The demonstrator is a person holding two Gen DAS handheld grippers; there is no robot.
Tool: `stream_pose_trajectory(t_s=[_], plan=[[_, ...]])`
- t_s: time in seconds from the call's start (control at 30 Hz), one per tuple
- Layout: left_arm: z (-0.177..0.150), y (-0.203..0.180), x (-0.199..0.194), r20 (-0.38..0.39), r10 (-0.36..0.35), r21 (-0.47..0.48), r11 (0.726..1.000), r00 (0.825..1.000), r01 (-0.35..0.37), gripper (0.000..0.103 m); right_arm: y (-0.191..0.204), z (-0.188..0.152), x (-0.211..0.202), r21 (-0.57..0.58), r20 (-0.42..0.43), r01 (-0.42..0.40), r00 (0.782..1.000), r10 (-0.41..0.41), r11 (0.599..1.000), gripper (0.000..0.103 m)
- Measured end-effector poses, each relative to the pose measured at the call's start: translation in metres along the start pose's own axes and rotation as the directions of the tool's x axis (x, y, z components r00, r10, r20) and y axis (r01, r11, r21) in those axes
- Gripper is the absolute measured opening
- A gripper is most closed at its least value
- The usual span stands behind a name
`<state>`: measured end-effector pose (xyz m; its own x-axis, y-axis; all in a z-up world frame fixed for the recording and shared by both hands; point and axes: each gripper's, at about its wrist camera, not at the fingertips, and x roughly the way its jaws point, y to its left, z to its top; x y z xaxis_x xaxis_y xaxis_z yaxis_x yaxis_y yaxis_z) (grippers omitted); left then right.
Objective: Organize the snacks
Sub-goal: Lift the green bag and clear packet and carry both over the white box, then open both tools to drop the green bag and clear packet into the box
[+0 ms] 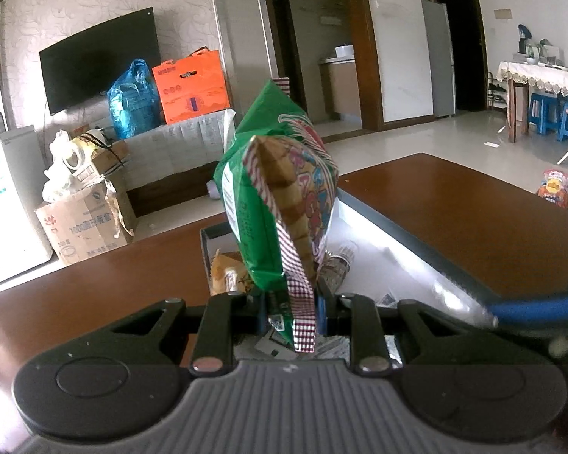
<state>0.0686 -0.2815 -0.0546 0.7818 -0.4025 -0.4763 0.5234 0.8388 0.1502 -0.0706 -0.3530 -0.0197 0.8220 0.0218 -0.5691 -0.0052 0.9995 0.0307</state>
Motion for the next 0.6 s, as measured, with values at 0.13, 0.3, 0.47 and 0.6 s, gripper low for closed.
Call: stream_pose_trajectory(t_s=[0.13,0.3,0.47,0.6], plan=[[-0.001,0.005,0.01,-0.005,-0.008,0.001,1.0,1.0,0.008,0.021,0.001,-0.002,0.009,0.0,-0.024,0.002,1.0,-0.002,1.0,0.013],[-0.002,0.01,0.021,-0.025,-0.011,-0.01,1.0,1.0,0.011,0.021,0.003,-0.003,0.019,-0.001,-0.047,-0.004,0.999,0.004,1.0,0.013],[0.0,0.011,0.026,-0.028,-0.016,0.0,1.0,0.999,0.016,0.021,0.004,-0.005,0.021,-0.002,-0.064,-0.008,0.998,0.007,1.0,0.013],[0.0,0.011,0.025,-0.027,-0.017,-0.002,1.0,0.999,0.017,0.021,0.003,-0.007,0.024,0.001,-0.072,-0.009,0.997,0.009,1.0,0.013]])
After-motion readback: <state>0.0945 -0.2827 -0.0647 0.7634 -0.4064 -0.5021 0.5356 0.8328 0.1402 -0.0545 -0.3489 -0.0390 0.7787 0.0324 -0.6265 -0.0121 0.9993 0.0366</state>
